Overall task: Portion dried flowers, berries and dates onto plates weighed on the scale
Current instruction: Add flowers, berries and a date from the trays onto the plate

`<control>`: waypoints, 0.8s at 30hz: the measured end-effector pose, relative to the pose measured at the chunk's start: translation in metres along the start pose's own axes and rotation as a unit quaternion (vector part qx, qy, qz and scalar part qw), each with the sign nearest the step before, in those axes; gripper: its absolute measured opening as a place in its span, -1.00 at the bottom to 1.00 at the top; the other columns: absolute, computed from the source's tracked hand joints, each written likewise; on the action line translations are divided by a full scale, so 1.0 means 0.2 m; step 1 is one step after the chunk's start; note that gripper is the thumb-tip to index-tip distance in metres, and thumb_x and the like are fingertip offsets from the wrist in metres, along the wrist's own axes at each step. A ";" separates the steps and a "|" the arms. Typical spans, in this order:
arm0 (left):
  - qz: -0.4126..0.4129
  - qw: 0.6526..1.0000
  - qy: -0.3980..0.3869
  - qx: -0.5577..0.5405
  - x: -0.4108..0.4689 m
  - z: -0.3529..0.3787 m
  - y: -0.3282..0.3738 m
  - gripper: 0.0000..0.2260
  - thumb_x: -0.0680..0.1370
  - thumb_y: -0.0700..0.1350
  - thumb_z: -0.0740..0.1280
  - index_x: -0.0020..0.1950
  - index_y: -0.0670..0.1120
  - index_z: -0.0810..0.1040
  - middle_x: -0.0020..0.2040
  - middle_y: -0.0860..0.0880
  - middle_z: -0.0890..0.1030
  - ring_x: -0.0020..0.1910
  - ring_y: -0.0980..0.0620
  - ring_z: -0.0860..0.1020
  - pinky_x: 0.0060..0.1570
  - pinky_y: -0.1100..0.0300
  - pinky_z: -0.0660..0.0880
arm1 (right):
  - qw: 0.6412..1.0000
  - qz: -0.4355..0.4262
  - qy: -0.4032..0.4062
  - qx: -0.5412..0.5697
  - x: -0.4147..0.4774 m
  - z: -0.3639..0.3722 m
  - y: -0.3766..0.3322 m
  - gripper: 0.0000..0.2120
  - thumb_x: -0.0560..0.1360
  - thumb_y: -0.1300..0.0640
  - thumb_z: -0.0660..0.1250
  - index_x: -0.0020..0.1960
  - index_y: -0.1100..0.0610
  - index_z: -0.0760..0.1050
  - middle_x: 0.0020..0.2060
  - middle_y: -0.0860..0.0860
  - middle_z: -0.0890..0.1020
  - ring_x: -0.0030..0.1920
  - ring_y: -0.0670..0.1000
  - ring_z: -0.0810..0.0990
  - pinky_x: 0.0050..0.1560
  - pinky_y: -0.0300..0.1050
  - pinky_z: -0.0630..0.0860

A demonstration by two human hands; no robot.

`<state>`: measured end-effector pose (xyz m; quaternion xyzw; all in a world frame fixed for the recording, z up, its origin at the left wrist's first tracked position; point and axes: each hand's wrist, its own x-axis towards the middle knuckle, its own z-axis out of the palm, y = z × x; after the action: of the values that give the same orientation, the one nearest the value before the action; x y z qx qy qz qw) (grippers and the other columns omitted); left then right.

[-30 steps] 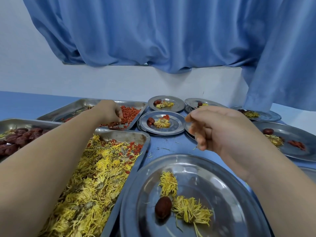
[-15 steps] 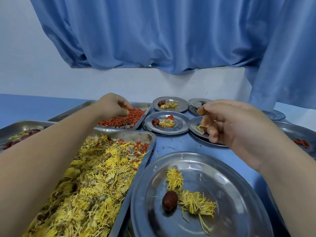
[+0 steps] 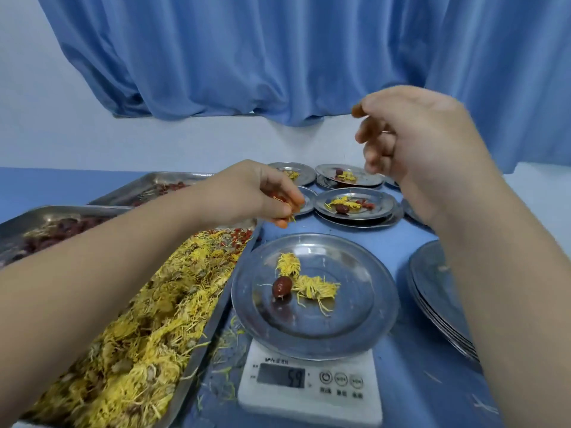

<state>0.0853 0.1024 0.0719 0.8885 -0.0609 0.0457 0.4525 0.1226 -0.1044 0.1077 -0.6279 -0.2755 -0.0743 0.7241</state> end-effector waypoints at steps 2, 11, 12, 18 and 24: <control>0.019 0.998 -0.019 0.063 -0.07 0.08 0.04 -0.83 0.51 -0.33 0.39 -0.02 -0.08 0.67 -0.19 0.05 0.70 -0.26 0.15 0.67 -0.23 0.40 0.53 | 1.000 -0.017 0.004 -0.013 -0.09 -0.05 -0.02 -0.86 0.40 0.13 0.31 -0.31 0.07 0.59 -0.47 -0.01 0.56 -0.53 -0.01 0.42 -0.48 -0.23 0.37; 0.045 0.996 -0.047 0.066 -0.27 0.34 0.07 -0.78 0.52 -0.30 0.40 0.05 -0.02 0.67 -0.03 0.10 0.70 -0.06 0.30 0.63 -0.10 0.48 0.47 | 0.960 -0.049 0.005 -0.274 -0.59 -0.22 0.35 -0.84 0.50 0.15 0.31 -0.24 -0.02 0.53 -0.37 -0.04 0.58 -0.39 -0.10 0.47 -0.34 -0.20 0.42; 0.046 0.997 -0.041 0.037 -0.28 0.35 0.06 -0.78 0.52 -0.30 0.39 0.05 -0.01 0.66 -0.01 0.08 0.70 -0.02 0.26 0.63 -0.07 0.44 0.50 | 0.950 -0.068 0.000 -0.306 -0.62 -0.24 0.37 -0.85 0.50 0.14 0.30 -0.23 -0.03 0.52 -0.37 -0.07 0.57 -0.35 -0.09 0.49 -0.33 -0.23 0.41; 0.055 0.998 0.003 -0.003 -0.35 0.39 0.00 -0.76 0.55 -0.19 0.39 0.04 0.16 0.64 0.05 0.18 0.68 0.07 0.22 0.63 0.10 0.23 0.53 | 0.885 -0.152 -0.071 -0.435 -0.67 -0.25 0.39 -0.91 0.53 0.12 0.26 -0.11 0.01 0.53 -0.38 -0.21 0.47 -0.31 -0.13 0.45 -0.27 -0.13 0.42; 0.041 0.993 0.104 -0.049 -0.41 0.43 -0.09 -0.74 0.54 -0.30 0.37 0.06 0.06 0.64 0.02 0.17 0.69 0.03 0.20 0.64 0.09 0.24 0.55 | 0.885 -0.160 -0.068 -0.431 -0.67 -0.26 0.39 -0.90 0.53 0.13 0.26 -0.13 0.00 0.52 -0.41 -0.24 0.45 -0.29 -0.13 0.48 -0.34 -0.30 0.35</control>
<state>0.0083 0.0482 -0.0037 0.8525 -0.0520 0.1531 0.4970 0.0622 -0.1698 -0.0294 -0.8293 -0.3616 -0.2573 0.3396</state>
